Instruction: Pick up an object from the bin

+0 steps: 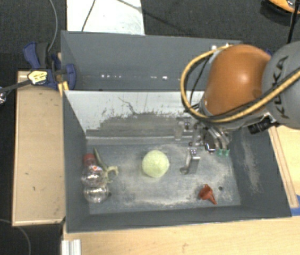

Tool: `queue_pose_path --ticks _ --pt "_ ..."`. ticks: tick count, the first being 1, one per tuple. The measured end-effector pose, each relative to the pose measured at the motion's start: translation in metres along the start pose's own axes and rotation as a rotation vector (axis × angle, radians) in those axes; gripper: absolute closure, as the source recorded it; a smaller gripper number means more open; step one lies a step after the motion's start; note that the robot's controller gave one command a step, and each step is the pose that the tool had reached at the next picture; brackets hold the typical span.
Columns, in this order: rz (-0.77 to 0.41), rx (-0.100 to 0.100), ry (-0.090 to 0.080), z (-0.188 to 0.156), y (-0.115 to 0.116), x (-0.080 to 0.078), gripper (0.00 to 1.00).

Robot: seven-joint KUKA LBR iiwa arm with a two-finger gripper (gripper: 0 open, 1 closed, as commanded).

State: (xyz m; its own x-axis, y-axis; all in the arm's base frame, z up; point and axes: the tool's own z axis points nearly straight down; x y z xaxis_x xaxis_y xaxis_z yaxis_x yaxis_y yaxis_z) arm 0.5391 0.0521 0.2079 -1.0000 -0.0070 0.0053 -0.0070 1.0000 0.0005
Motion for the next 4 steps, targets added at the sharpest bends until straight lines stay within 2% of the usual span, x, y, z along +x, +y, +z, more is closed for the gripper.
queue_pose_path --ticks 1,2,3,4 --pt "0.001 0.000 -0.008 -0.004 0.000 -0.002 0.00" --pt "-0.038 0.000 -0.015 0.024 0.007 0.003 0.00" --pt "-0.081 -0.001 -0.013 0.076 0.022 -0.005 0.00" --pt "-0.097 0.000 -0.018 0.127 0.062 0.001 0.00"
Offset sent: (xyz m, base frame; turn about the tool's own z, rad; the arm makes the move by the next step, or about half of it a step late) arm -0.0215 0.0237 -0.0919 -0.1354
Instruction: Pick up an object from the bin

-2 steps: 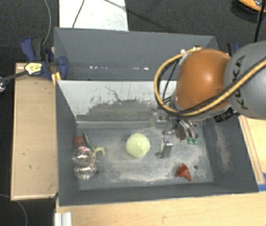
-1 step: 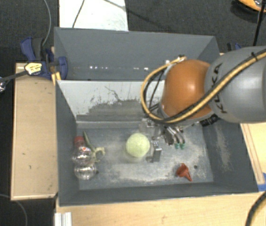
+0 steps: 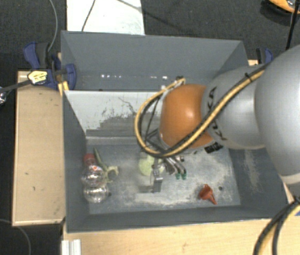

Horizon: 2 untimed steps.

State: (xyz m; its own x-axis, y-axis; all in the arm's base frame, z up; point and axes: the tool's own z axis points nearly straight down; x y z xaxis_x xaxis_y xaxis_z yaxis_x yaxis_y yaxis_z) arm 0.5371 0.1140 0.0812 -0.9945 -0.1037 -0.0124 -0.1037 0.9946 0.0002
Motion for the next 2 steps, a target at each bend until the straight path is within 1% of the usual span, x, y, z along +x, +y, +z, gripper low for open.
queue_pose_path --ticks 1,2 --pt "-0.011 -0.007 0.005 0.015 0.011 0.000 0.00" --pt "-0.094 -0.001 -0.002 0.012 -0.028 -0.006 0.00"
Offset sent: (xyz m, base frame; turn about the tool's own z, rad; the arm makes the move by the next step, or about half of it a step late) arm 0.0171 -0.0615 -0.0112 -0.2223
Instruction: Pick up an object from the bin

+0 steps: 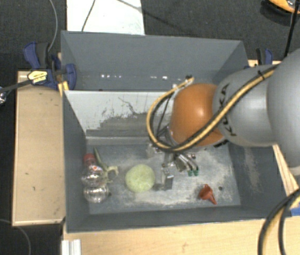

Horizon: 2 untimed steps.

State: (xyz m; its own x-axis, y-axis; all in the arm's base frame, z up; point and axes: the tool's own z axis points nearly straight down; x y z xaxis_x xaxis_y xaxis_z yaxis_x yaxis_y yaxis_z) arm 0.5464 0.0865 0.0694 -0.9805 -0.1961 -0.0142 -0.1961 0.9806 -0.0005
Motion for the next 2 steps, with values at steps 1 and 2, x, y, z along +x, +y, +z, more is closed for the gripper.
queue_pose_path --ticks 1,2 --pt "-0.115 0.000 -0.001 0.000 -0.024 0.000 0.00" --pt "-0.037 0.001 0.001 -0.001 0.015 0.003 0.00"
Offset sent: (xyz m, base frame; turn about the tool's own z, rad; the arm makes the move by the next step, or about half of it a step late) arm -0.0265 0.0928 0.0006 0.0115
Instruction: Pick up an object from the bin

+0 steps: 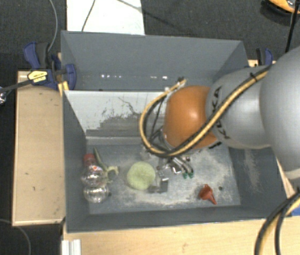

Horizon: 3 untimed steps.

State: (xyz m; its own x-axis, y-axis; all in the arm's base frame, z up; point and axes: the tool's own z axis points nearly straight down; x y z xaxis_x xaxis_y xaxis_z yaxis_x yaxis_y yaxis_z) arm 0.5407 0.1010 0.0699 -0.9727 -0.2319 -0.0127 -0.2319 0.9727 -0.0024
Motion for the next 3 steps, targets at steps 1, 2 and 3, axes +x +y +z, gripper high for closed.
queue_pose_path --ticks 1,2,3 --pt "-0.135 -0.002 -0.004 -0.001 0.002 0.033 1.00" --pt "-0.133 -0.002 -0.004 -0.001 0.003 0.033 1.00" --pt "-0.164 -0.002 -0.006 -0.111 -0.022 0.052 1.00"
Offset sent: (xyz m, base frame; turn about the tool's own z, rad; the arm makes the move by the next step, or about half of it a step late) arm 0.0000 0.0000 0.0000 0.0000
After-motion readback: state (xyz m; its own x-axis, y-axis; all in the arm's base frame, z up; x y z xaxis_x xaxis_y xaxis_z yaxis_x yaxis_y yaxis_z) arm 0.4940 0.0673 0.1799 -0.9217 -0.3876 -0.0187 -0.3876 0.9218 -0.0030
